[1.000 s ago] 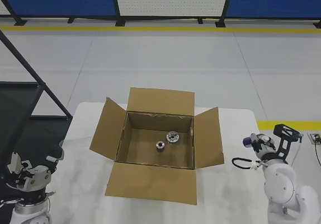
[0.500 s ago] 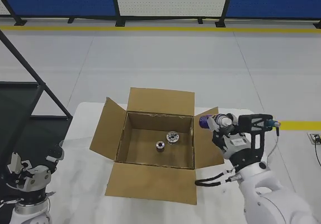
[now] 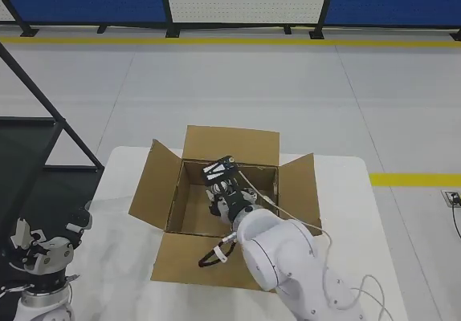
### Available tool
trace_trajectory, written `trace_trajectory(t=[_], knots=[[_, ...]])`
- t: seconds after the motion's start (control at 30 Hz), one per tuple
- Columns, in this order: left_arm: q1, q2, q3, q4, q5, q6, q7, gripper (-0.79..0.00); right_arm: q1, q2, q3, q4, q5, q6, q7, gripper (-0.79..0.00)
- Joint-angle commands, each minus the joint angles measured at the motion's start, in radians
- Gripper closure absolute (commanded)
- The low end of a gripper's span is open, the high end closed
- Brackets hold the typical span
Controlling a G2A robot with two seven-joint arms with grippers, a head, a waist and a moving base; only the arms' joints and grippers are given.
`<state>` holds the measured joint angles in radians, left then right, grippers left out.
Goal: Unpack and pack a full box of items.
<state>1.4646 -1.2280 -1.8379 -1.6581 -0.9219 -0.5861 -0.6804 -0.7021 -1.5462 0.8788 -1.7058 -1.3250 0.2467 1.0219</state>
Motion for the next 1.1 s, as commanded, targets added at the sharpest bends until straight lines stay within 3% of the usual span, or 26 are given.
trace_trajectory(t=[0.0, 0.47, 0.93, 1.07], knots=[[0.000, 0.000, 0.000, 0.000, 0.000, 0.000, 0.000, -0.785, 0.053, -0.016, -0.032, 0.089, 0.025, -0.001, 0.020, 0.000], [0.000, 0.000, 0.000, 0.000, 0.000, 0.000, 0.000, -0.785, 0.249, -0.134, -0.199, 0.570, 0.120, 0.068, -0.083, 0.000], [0.000, 0.000, 0.000, 0.000, 0.000, 0.000, 0.000, -0.785, 0.327, -0.222, -0.241, 0.827, 0.191, 0.078, -0.123, 0.000], [0.000, 0.000, 0.000, 0.000, 0.000, 0.000, 0.000, -0.785, 0.341, -0.241, -0.239, 0.875, 0.204, 0.072, -0.131, -0.114]])
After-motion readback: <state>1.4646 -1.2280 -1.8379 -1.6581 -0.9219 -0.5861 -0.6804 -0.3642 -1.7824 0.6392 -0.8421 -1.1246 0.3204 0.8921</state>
